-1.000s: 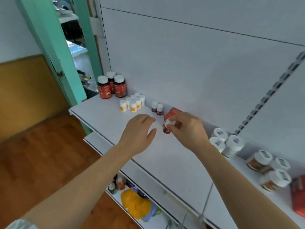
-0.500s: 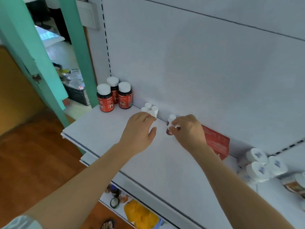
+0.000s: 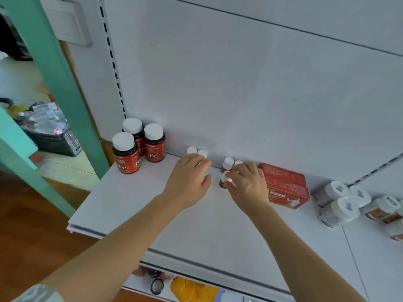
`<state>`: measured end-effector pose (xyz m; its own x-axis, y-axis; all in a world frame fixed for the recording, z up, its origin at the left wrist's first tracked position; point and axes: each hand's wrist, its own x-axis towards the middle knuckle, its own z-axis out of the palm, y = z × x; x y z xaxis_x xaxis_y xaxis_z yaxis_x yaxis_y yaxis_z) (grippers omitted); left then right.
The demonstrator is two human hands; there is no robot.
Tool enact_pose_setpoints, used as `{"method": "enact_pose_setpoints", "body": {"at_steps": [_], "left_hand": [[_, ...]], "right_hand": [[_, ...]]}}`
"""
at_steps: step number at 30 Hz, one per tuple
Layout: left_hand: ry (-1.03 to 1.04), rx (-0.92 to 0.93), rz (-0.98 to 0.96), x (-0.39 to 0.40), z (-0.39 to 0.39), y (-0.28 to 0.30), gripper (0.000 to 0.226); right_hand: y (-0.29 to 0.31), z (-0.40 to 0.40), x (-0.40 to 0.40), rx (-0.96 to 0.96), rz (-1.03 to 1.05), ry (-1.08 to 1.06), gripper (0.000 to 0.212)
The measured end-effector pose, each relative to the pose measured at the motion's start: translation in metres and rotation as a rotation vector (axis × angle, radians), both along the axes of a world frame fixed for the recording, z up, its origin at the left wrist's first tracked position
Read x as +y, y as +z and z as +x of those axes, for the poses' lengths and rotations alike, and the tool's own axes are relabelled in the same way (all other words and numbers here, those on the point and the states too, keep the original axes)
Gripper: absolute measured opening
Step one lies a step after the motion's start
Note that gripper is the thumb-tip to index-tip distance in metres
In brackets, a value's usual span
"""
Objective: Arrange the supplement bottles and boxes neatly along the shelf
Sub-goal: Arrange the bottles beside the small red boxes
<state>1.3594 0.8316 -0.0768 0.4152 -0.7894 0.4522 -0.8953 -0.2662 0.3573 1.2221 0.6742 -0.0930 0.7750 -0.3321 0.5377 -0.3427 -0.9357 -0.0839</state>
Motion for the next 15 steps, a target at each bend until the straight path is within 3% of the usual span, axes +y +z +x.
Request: {"method": "enact_pose_setpoints", "body": {"at_steps": [15], "left_hand": [[-0.052,0.009,0.023,-0.010,0.013,-0.004,0.024]], "right_hand": [[-0.011,0.014,-0.008,-0.018,-0.106,-0.021,0.004]]}}
